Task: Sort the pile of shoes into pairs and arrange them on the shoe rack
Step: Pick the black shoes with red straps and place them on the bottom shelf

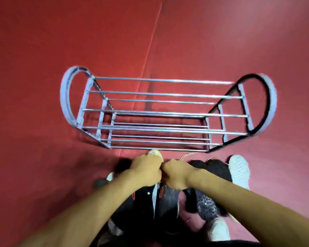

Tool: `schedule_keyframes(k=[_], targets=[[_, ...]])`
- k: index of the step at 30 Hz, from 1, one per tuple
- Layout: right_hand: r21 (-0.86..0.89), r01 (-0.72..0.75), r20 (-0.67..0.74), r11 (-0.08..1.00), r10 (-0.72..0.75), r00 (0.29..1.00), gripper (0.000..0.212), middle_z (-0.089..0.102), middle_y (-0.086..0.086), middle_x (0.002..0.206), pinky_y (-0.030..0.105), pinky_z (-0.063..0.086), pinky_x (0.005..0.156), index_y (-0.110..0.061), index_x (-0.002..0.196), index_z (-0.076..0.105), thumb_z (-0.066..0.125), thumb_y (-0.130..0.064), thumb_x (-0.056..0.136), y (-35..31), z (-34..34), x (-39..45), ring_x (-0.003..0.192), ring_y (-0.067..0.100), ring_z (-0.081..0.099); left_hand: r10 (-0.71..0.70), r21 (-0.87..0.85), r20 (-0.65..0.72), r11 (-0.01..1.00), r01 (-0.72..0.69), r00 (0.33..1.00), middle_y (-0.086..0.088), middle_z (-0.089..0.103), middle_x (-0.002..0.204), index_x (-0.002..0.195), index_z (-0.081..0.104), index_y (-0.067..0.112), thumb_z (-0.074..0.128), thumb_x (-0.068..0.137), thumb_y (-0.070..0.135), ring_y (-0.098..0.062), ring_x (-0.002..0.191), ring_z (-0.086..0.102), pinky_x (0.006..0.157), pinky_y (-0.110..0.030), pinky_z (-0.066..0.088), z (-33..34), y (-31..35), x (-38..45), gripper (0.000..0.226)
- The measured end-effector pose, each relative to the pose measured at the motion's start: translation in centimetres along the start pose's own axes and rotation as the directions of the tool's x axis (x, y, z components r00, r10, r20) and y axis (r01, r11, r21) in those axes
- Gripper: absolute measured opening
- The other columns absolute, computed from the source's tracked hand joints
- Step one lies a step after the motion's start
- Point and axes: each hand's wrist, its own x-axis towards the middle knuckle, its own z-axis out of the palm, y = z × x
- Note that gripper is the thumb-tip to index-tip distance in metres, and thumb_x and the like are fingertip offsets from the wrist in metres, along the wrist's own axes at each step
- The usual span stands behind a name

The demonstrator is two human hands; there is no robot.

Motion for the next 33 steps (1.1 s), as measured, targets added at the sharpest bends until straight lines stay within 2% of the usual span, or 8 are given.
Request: schedule_keyframes(k=[11, 14, 17, 21, 25, 29, 31, 33], targets=[[-0.281, -0.004, -0.193, 0.960, -0.053, 0.980, 0.030, 0.069, 0.013, 0.107, 0.033, 0.040, 0.065, -0.012, 0.103, 0.064, 0.057, -0.036, 0.087, 7.3, 13.5, 12.9, 0.095, 0.037, 0.066, 0.118, 0.209, -0.221, 0.975, -0.071, 0.968, -0.005, 0.067, 0.114, 0.117, 0.064, 0.021, 0.060, 0.076, 0.029, -0.031, 0.103, 0.065, 0.082, -0.035, 0.050, 15.4, -1.6, 13.5, 0.042], [-0.363, 0.042, -0.275, 0.931, -0.150, 0.950, 0.035, 0.068, 0.012, 0.108, 0.033, 0.038, 0.064, -0.013, 0.105, 0.061, 0.050, -0.043, 0.091, 6.8, 14.5, 12.0, 0.093, 0.038, 0.066, 0.160, 0.221, -0.321, 0.971, -0.091, 0.933, -0.003, 0.067, 0.105, 0.088, 0.060, 0.024, 0.058, 0.081, 0.034, -0.032, 0.094, 0.064, 0.070, -0.032, 0.041, 15.8, -2.4, 12.0, 0.012], [-0.386, 0.049, -0.215, 0.921, -0.141, 0.966, 0.032, 0.064, 0.009, 0.092, 0.032, 0.039, 0.062, -0.017, 0.093, 0.059, 0.045, -0.046, 0.093, 6.1, 13.4, 11.0, 0.079, 0.035, 0.061, 0.102, 0.095, -0.250, 0.992, -0.080, 0.963, 0.005, 0.054, 0.079, 0.064, 0.033, 0.030, 0.059, 0.084, 0.037, -0.024, 0.074, 0.049, 0.068, -0.029, 0.034, 14.8, -3.1, 10.8, 0.034], [-0.365, 0.015, -0.144, 0.931, -0.072, 0.987, 0.036, 0.061, 0.004, 0.083, 0.033, 0.050, 0.064, -0.017, 0.089, 0.062, 0.046, -0.048, 0.091, 6.7, 12.2, 11.5, 0.072, 0.030, 0.056, 0.099, 0.013, -0.242, 0.995, -0.099, 0.965, 0.000, 0.063, 0.101, 0.089, 0.043, 0.031, 0.054, 0.085, 0.052, -0.028, 0.090, 0.061, 0.069, -0.032, 0.040, 16.0, -4.8, 11.5, 0.024], [-0.293, -0.029, -0.221, 0.956, -0.039, 0.975, 0.036, 0.066, 0.010, 0.092, 0.032, 0.046, 0.066, -0.013, 0.099, 0.065, 0.049, -0.045, 0.091, 7.8, 13.7, 12.6, 0.080, 0.033, 0.062, -0.091, -0.261, -0.379, 0.965, -0.012, 0.921, -0.004, 0.060, 0.112, 0.115, 0.047, 0.020, 0.064, 0.077, 0.057, -0.031, 0.102, 0.061, 0.079, -0.039, 0.049, 17.7, -4.9, 12.9, 0.056], [-0.158, -0.060, -0.358, 0.986, -0.001, 0.934, 0.033, 0.070, 0.010, 0.096, 0.035, 0.052, 0.070, -0.016, 0.101, 0.063, 0.051, -0.044, 0.088, 8.2, 15.2, 11.3, 0.085, 0.033, 0.064, -0.473, -0.694, -0.471, 0.720, 0.017, 0.745, -0.002, 0.038, 0.131, 0.135, 0.037, 0.023, 0.081, 0.056, 0.066, -0.026, 0.124, 0.045, 0.103, -0.041, 0.041, 21.4, -3.5, 9.2, 0.099], [-0.074, -0.061, -0.371, 0.995, 0.029, 0.928, 0.036, 0.070, 0.012, 0.106, 0.038, 0.054, 0.077, -0.019, 0.110, 0.060, 0.051, -0.044, 0.086, 8.6, 16.3, 10.8, 0.096, 0.036, 0.066, -0.571, -0.737, -0.383, 0.663, 0.133, 0.726, -0.006, 0.035, 0.135, 0.139, 0.033, 0.021, 0.085, 0.044, 0.067, -0.028, 0.129, 0.039, 0.107, -0.042, 0.035, 24.3, -2.8, 6.8, 0.117], [-0.087, -0.070, -0.370, 0.994, 0.033, 0.928, 0.046, 0.066, 0.015, 0.117, 0.040, 0.053, 0.083, -0.020, 0.126, 0.052, 0.052, -0.042, 0.086, 8.7, 17.5, 9.7, 0.104, 0.038, 0.063, -0.509, -0.630, -0.385, 0.754, 0.184, 0.770, -0.007, 0.037, 0.136, 0.142, 0.028, 0.019, 0.088, 0.041, 0.062, -0.029, 0.129, 0.039, 0.107, -0.041, 0.037, 26.1, -2.8, 5.7, 0.125]])
